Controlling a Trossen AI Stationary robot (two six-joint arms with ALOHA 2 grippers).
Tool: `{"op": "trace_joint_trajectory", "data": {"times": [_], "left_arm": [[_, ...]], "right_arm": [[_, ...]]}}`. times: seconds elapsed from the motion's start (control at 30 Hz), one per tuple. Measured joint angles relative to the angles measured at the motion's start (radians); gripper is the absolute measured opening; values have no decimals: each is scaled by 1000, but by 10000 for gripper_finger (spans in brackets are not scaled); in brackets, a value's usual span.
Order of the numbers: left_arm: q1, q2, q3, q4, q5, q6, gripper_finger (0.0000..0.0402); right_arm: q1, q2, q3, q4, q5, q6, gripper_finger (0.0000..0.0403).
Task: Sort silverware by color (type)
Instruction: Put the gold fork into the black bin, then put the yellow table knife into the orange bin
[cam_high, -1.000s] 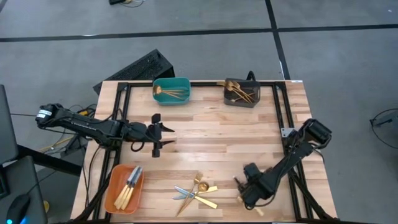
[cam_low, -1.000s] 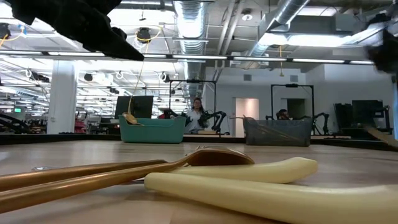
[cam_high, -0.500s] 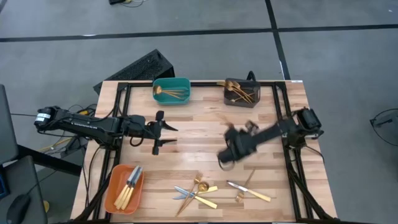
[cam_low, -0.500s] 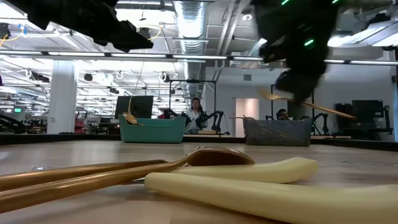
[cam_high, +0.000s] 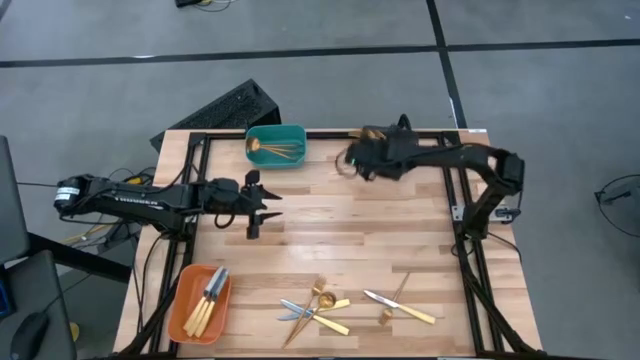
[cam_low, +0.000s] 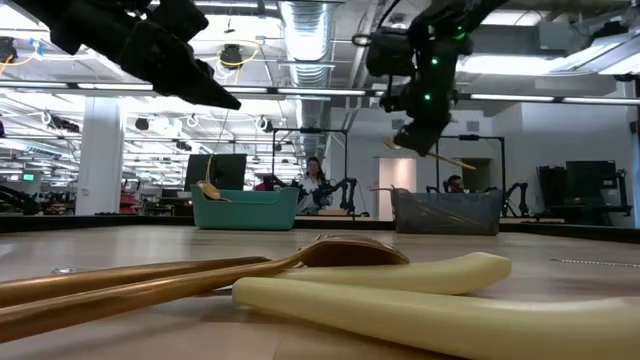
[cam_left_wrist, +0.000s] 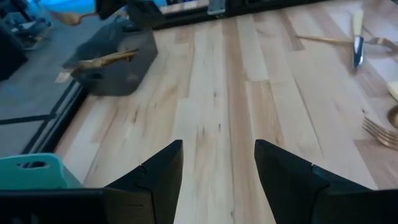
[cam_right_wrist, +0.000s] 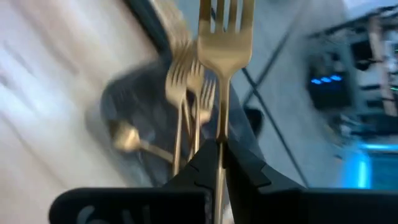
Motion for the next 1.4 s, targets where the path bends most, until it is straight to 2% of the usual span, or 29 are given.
{"op": "trace_joint_trajectory", "data": {"times": [0.1,0.2,0.4,0.63,0.8,0.97,1.07,1.17,1.27,1.4], "left_arm": [[15,0,0,14,0,-2,187],[26,0,0,15,-1,-9,187],[32,0,0,-2,-87,-20,187],[32,0,-50,14,-201,-86,187],[32,0,-106,22,-238,-187,187],[32,0,-142,25,-269,-279,187],[32,0,-144,28,-267,-306,187],[32,0,-144,64,-244,-307,187],[31,0,-144,109,-216,-304,187],[31,0,-144,158,-208,-304,187]], "right_arm": [[-91,-35,-53,169,-120,-159,42],[-168,-53,-127,320,-187,-289,42],[-263,-69,-235,473,-301,-396,43],[-315,-69,-301,483,-327,-403,63],[-319,-69,-311,488,-354,-385,105],[-308,-87,-311,498,-357,-286,150],[-246,-151,-310,453,-382,-120,163],[-102,-254,-309,323,-430,108,165],[123,-344,-309,135,-450,384,162],[499,-384,-309,-21,-490,727,158]]}}
